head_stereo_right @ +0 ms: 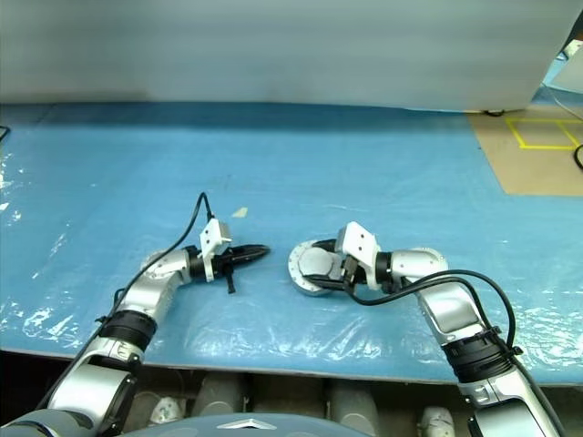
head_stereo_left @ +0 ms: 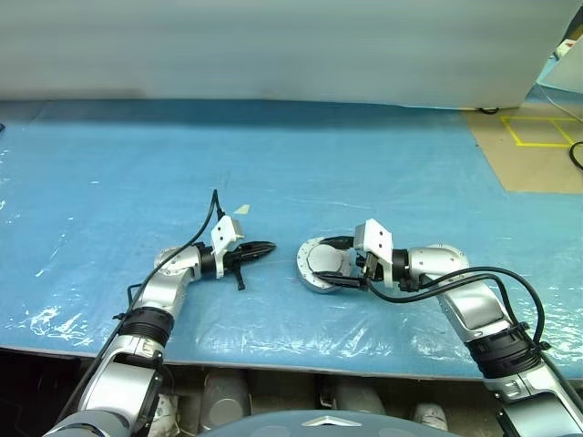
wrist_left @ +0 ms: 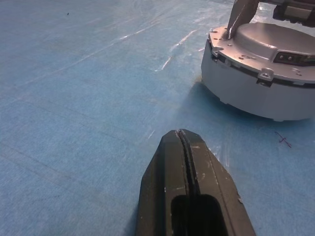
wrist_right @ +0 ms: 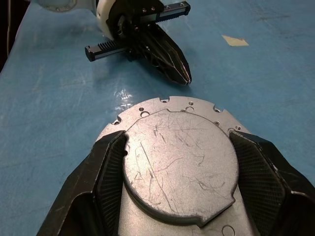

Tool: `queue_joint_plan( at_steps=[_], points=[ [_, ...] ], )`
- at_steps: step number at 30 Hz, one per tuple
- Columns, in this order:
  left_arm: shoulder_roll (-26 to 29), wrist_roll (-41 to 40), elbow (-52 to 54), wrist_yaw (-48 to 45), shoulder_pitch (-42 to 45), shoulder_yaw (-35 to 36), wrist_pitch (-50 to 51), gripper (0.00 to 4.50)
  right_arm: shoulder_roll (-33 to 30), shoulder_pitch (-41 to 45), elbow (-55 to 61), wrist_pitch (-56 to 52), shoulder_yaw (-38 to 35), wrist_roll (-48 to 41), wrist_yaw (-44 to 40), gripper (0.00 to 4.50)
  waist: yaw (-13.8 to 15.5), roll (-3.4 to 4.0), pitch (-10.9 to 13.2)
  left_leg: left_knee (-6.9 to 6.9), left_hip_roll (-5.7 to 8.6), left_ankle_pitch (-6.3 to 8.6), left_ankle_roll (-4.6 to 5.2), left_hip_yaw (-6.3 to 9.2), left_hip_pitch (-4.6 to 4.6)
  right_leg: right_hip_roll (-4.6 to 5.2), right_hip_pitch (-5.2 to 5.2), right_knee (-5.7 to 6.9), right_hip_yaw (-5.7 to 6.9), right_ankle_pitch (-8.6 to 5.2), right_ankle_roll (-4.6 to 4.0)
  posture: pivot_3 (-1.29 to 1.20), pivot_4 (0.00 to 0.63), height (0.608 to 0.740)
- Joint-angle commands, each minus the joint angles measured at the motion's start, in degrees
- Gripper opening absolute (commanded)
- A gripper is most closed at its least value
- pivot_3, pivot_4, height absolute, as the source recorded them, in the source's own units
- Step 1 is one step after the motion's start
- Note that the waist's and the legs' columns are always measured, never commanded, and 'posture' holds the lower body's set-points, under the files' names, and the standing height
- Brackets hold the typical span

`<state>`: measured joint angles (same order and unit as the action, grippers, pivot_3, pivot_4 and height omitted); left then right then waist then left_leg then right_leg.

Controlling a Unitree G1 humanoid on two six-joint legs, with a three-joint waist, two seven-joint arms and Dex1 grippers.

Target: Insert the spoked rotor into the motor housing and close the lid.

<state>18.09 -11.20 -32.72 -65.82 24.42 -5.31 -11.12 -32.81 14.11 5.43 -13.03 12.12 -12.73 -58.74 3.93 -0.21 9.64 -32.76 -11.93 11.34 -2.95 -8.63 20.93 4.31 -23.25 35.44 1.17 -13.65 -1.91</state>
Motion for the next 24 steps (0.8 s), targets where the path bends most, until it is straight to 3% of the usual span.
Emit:
queue_joint_plan(
  at_steps=[1,14,24],
  points=[
    [-0.6,-1.9,2.4,-0.7,0.1,0.5,-0.1,0.00,0.5,-1.4,-1.9,1.0,0.1,0.4,0.4,2.98,0.0,0.00,0.0,0.00,-0.01,0.01,0.02,0.00,-0.02,0.00,0.01,0.00,0.00,0.00,0.00,0.00,0.150,0.740],
    [0.5,-9.6,13.7,-6.0,0.6,1.4,6.1,0.00,-3.3,-2.5,-2.5,-0.4,0.4,0.2,-2.9,2.98,0.6,-0.01,0.0,0.01,0.02,0.02,0.22,0.00,0.00,0.02,0.05,-0.05,0.02,-0.01,-0.01,0.00,0.150,0.740],
    [3.2,-7.5,16.4,-9.5,-3.3,-2.1,6.0,0.00,-3.0,-0.4,-5.9,-0.4,1.8,3.8,0.5,2.98,0.4,-0.01,0.0,0.01,0.01,0.09,0.14,-0.01,-0.14,0.02,0.17,-0.05,0.01,-0.01,-0.01,0.00,0.150,0.740]
  ],
)
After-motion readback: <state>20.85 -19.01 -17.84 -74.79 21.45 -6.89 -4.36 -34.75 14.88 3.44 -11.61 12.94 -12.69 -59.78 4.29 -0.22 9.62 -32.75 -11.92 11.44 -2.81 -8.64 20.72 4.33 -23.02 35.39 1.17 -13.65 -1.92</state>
